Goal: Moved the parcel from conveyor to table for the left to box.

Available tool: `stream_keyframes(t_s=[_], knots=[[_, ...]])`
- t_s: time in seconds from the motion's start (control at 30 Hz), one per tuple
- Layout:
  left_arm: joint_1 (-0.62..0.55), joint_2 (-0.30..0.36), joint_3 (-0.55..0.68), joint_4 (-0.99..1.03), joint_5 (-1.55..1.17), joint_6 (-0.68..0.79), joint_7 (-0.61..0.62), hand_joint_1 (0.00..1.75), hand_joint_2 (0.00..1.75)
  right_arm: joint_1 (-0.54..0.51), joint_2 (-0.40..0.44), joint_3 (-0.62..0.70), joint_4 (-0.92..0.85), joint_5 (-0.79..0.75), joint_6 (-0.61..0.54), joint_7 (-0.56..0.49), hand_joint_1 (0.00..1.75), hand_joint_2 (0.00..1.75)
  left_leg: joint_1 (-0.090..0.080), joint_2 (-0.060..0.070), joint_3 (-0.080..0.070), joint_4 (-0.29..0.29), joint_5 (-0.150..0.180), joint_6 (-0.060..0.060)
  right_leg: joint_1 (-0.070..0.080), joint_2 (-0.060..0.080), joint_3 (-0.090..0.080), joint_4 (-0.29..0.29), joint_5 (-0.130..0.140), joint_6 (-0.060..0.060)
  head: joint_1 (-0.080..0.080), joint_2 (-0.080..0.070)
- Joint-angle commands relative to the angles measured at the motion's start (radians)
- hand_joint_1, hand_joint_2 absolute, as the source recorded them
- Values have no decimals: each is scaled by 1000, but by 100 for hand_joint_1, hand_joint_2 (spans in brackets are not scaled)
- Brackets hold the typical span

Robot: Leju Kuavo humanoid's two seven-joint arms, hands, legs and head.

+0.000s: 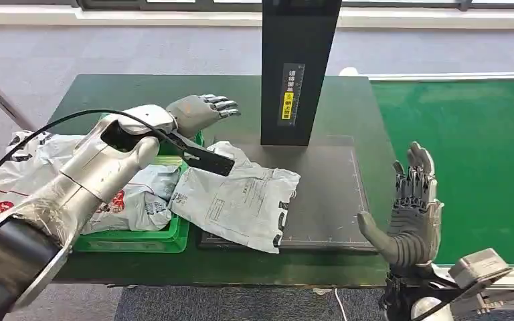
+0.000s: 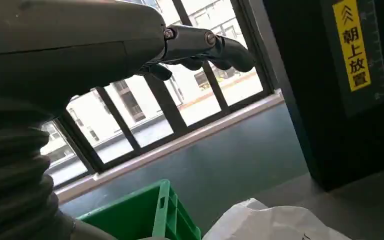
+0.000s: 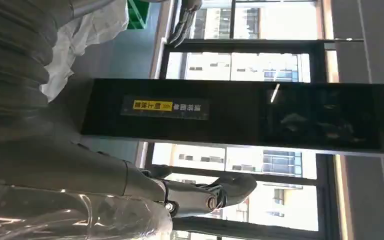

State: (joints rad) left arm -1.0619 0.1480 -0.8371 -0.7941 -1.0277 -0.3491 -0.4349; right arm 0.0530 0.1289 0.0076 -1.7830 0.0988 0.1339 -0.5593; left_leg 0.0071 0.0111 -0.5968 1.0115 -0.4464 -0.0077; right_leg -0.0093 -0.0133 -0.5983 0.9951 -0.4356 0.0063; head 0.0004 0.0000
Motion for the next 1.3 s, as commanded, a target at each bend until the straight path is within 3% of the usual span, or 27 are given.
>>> stream_keyframes(t_s=[0.03, 0.37, 0.87, 1.23, 1.27, 1.3], knots=[[-155, -107, -211, 229, 69, -72, 3, 0, 175, -52, 6, 3, 74, -14, -13, 2, 0, 175, 1, -3, 0, 0, 0, 0, 1, -2, 1, 0, 0, 0, 0, 0], [-150, -181, -345, 346, 166, -112, 34, 0, 175, -68, -12, 26, 73, -24, -37, 19, 0, 175, 1, -2, 1, 0, 0, 0, 1, 0, 2, 0, 0, 0, 0, 0], [-120, -250, -405, 433, 201, -164, 78, 0, 175, -42, -13, 12, 47, -25, -63, 23, 0, 175, 1, -2, 2, -1, 0, 0, 1, -1, 2, 0, 0, 0, 0, 0], [-70, -242, -427, 477, 214, -208, 80, 2, 175, -35, -17, 17, 55, -24, -70, 20, 0, 175, 0, -1, 3, -2, 0, 0, 0, 1, 3, 0, 0, 0, 0, 0], [-57, -238, -431, 484, 217, -217, 81, 77, 175, -39, -18, 18, 61, -24, -70, 19, 0, 175, 0, 0, 1, -1, 0, 0, 0, 1, 1, 1, 0, 0, 0, 0], [-48, -236, -433, 486, 217, -213, 83, 168, 175, -41, -19, 18, 63, -24, -70, 19, 0, 175, 0, 0, 3, -2, 0, 0, 0, 1, 3, -1, 0, 0, 0, 0]])
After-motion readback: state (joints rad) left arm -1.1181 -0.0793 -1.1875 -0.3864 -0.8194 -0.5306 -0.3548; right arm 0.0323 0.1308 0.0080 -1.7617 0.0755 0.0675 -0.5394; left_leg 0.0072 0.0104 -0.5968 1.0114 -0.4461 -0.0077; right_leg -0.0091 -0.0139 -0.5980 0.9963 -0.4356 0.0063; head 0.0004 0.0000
